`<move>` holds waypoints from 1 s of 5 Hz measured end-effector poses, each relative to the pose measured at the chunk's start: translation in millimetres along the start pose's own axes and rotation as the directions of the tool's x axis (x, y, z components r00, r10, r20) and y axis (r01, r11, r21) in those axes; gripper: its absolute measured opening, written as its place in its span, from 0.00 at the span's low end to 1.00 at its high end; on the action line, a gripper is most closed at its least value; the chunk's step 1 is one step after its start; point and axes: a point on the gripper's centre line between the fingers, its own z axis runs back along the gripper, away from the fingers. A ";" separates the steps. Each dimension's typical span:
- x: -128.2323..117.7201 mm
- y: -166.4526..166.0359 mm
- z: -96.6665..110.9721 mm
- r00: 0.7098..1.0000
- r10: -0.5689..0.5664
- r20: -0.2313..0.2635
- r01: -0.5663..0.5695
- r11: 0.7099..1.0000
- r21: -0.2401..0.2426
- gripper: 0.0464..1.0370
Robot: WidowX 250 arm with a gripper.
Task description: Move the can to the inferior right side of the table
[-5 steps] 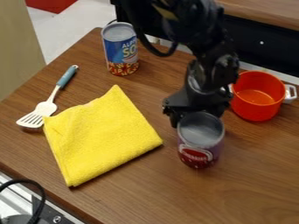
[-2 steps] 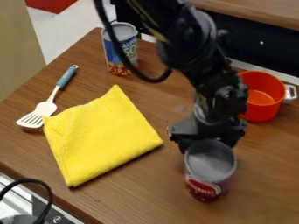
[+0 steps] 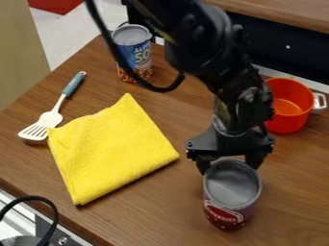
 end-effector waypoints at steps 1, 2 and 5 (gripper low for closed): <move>3.2 -2.1 10.1 1.000 -0.005 -0.008 0.005 1.000 0.007 0.96; 22.2 -5.4 20.1 1.000 0.008 -0.021 -0.008 1.000 -0.010 0.96; 66.0 -19.0 10.2 0.981 -0.190 -0.037 0.188 0.981 -0.050 0.96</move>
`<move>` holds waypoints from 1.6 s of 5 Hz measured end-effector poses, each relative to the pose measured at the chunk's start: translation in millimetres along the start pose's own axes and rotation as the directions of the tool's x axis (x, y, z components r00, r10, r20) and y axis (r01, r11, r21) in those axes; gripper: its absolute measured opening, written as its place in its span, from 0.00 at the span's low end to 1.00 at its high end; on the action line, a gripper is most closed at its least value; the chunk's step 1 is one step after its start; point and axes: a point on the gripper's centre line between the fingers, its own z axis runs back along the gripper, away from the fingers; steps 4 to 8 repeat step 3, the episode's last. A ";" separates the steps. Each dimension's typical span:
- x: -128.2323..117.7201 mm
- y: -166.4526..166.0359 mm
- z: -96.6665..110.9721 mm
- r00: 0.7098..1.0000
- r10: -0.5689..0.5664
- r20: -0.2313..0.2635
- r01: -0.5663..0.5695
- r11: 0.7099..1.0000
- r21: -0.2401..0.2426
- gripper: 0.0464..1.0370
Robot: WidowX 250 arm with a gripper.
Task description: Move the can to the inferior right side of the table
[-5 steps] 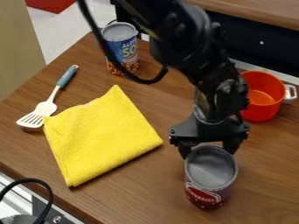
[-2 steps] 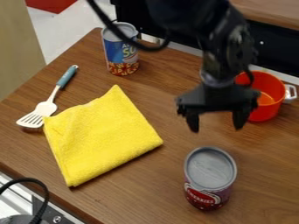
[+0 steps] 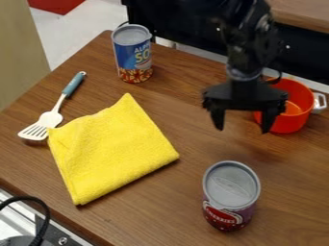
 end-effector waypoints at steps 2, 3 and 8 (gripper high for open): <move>13.7 21.2 -0.3 0.996 -0.059 -0.072 0.061 0.998 0.028 0.96; 20.0 36.9 2.7 0.985 -0.155 -0.076 0.159 0.986 0.050 0.96; 20.0 36.9 2.7 0.985 -0.155 -0.076 0.159 0.986 0.050 0.96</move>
